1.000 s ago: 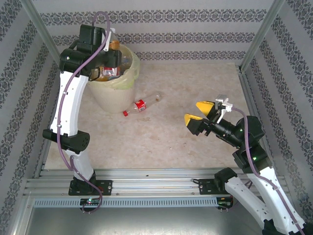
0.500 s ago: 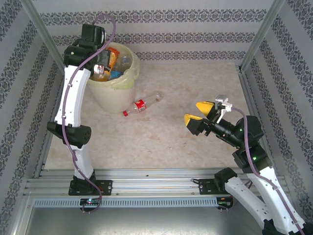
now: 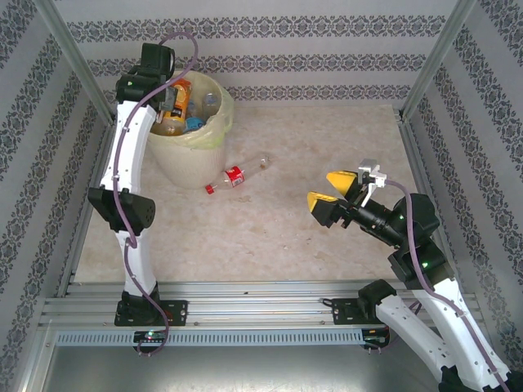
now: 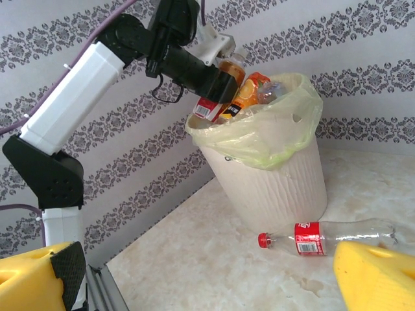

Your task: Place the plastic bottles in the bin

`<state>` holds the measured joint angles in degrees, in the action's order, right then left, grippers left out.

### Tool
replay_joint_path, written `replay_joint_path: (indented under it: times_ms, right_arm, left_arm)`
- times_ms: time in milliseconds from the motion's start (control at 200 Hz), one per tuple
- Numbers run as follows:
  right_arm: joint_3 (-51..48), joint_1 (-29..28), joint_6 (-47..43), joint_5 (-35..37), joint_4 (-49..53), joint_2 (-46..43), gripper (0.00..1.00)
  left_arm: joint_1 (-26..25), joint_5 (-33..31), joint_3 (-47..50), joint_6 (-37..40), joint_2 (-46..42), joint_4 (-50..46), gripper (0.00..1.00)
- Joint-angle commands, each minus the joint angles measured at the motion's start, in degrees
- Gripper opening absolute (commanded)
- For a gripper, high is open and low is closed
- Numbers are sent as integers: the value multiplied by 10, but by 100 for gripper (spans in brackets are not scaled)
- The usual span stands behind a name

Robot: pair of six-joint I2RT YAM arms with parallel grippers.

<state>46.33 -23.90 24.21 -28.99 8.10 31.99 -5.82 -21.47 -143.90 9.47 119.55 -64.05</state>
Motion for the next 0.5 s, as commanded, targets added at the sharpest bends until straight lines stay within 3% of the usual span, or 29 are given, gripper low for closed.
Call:
replay_joint_path:
  times_ms: [0,225,495]
  right_arm:
    - [-8,-4,1,6,-4,-3,98]
    - [-9,-5,3,5,-11,5,98]
    - [-12,-6,7,4,-16,11,98]
  left_arm:
    - [11,6,-6,4,2,2,70]
    - [14,42,-8,-26,-12,-16,91]
    - [14,118,-19,-73,-60,-24,94]
